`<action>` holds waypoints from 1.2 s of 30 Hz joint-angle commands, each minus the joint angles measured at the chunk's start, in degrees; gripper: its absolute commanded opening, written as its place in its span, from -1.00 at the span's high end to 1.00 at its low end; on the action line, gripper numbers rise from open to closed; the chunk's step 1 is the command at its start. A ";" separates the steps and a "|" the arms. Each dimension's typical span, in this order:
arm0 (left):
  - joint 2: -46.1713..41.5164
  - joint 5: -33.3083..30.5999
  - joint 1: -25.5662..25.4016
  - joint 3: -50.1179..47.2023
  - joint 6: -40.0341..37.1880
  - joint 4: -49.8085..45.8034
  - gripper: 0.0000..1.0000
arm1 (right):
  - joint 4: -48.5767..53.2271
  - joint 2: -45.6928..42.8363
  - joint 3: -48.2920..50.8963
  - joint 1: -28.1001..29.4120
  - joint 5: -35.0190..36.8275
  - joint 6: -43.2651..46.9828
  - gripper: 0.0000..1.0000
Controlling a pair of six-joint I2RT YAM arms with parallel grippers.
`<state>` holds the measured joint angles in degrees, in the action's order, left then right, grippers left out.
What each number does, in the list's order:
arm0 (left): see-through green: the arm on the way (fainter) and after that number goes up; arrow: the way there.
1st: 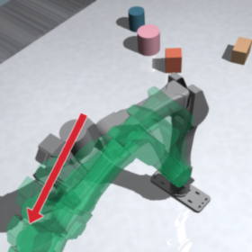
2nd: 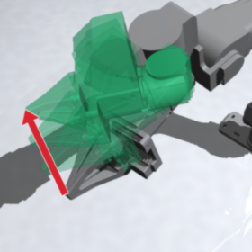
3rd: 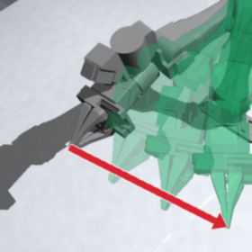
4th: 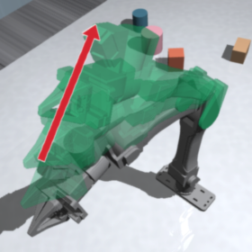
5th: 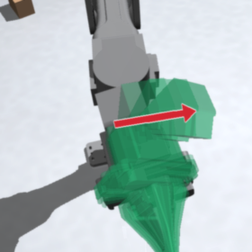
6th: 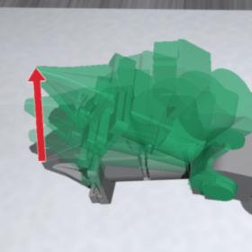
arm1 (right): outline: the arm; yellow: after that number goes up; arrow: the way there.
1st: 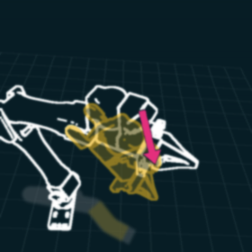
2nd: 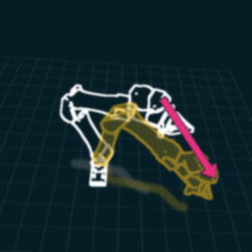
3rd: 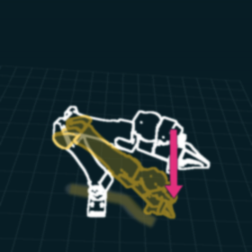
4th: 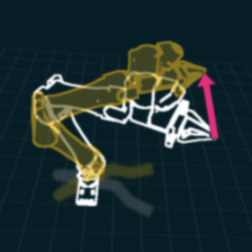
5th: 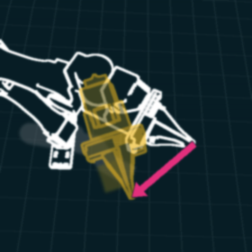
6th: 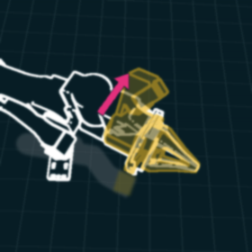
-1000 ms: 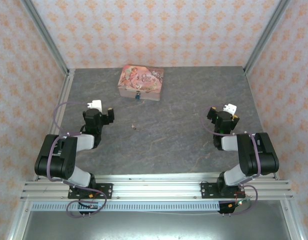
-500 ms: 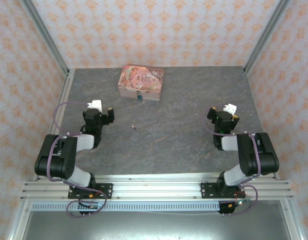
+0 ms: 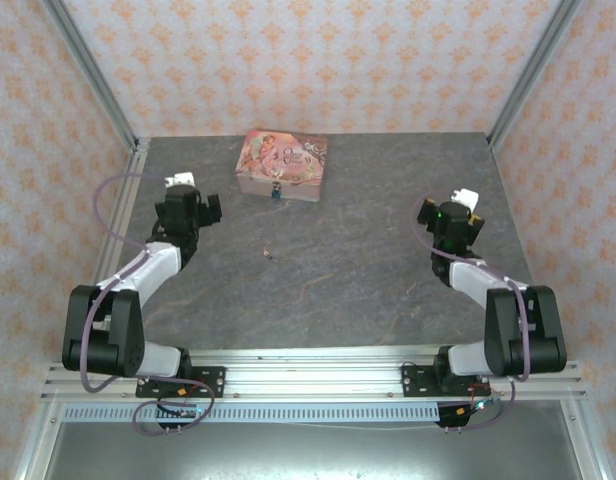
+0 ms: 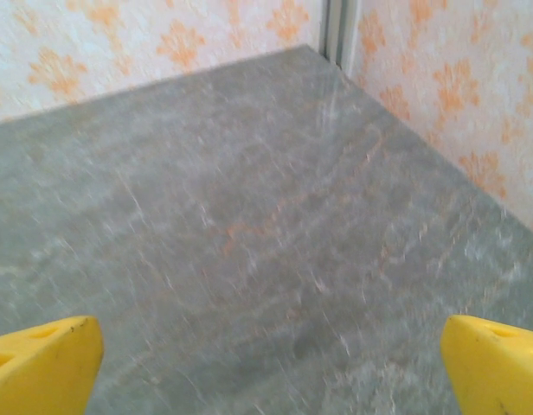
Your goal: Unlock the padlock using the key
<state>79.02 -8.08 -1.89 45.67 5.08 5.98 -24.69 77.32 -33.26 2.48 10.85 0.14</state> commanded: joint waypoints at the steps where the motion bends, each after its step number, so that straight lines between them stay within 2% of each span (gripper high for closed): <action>1: -1.29 -3.34 -0.46 7.74 6.54 -23.94 -1.00 | 12.02 -4.37 -3.04 0.32 -1.67 -0.02 -0.99; 6: -3.37 4.89 -0.48 10.32 13.03 -34.67 -1.00 | 24.03 -8.07 -9.45 0.33 -4.54 -8.34 -0.99; 11: -5.43 14.55 -1.21 6.40 24.06 -39.96 -0.58 | 36.35 -5.79 -15.62 1.27 -10.75 -17.32 -0.88; 14: -8.02 17.09 -3.31 1.32 32.07 -39.12 -0.45 | 39.43 -3.82 -16.43 4.28 -10.46 -21.02 -0.84; 18: -10.54 17.92 -8.63 -4.00 40.38 -36.30 -0.29 | 41.88 0.31 -18.33 9.88 -12.49 -23.69 -0.75; 23: -8.35 19.28 -13.91 -6.36 47.64 -32.33 -0.20 | 44.55 6.47 -22.47 18.42 -13.43 -22.74 -0.57; 30: -1.07 22.35 -17.13 -4.00 50.47 -24.47 0.01 | 45.69 11.05 -24.97 26.08 -15.58 -23.13 -0.38; 34: 4.10 25.27 -17.16 -1.21 48.98 -21.18 0.21 | 46.37 11.15 -24.06 27.40 -16.56 -23.98 -0.35; 36: 7.30 27.68 -17.18 0.63 47.57 -19.24 0.25 | 46.57 10.71 -22.99 27.58 -17.06 -24.28 -0.34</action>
<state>83.81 16.14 -18.76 43.09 53.54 -18.15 19.77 88.14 -56.90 29.76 -5.65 -22.98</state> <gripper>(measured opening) 0.382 0.671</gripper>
